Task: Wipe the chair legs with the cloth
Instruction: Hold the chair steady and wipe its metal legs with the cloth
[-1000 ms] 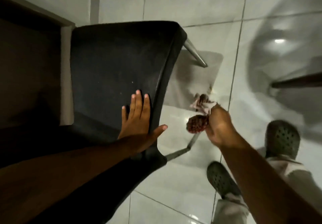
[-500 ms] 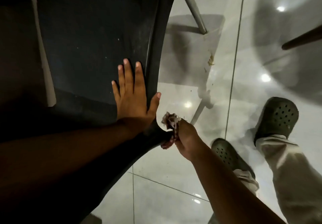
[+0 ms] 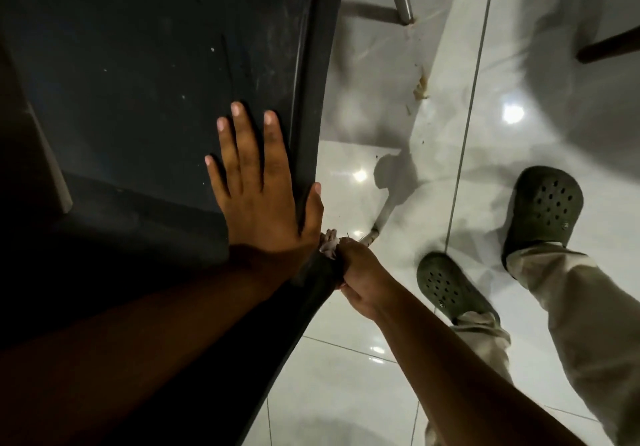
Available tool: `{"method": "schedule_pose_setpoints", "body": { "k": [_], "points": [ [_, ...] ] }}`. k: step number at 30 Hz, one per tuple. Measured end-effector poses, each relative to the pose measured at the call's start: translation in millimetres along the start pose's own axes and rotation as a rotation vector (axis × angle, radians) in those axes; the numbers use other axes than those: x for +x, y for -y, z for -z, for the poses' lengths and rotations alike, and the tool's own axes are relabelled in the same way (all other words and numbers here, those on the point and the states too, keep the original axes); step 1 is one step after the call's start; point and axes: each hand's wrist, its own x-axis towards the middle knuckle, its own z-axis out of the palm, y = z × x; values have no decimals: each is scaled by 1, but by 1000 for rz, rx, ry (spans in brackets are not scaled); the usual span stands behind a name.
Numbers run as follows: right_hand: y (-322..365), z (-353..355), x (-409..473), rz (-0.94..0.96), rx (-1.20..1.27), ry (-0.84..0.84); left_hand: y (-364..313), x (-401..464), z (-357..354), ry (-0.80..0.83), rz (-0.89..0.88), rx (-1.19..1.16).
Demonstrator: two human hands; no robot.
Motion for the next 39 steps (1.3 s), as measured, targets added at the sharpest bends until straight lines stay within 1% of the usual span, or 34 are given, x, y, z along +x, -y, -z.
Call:
{"method": "schedule_pose_setpoints", "body": {
  "k": [2, 6, 8, 11, 13, 16, 19, 20, 22, 25, 29, 31, 32, 36, 39],
  "points": [
    [-1, 5, 9, -6, 3, -10, -1, 0, 1, 1, 2, 15],
    [1, 13, 37, -150, 39, -64, -4, 0, 3, 14, 15, -4],
    [-2, 14, 49, -132, 29, -112, -5, 0, 5, 14, 18, -22],
    [-9, 24, 60, -150, 35, -94, -5, 0, 8, 22, 20, -58],
    [-13, 37, 73, -129, -21, -108, -7, 0, 8, 29, 29, -68],
    [-17, 54, 100, -135, 45, -140, -7, 1, 9, 37, 40, -74],
    [-28, 74, 135, -51, 125, -139, -9, 0, 9, 50, 23, -102],
    [-33, 81, 147, -35, 94, -157, -10, 0, 9, 49, 14, -106],
    [-39, 93, 168, -61, 42, -203, -10, -3, 8, 43, -4, -126],
    [-43, 102, 186, -83, 68, -210, -3, -1, 3, 24, -34, -130],
    [-31, 86, 153, -100, 135, -148, -3, -1, 2, 8, -20, -95],
    [-21, 65, 120, -68, 212, -95, -3, 0, 2, 12, -11, -80],
    [-17, 53, 98, -57, 230, -95, -3, -1, 3, 14, -12, -77],
    [-15, 11, 23, 44, 225, -65, -3, -2, 6, 40, -6, -56],
    [-10, -5, -9, -16, 304, -70, -4, -3, 9, 47, -18, -41]
  ]
}}
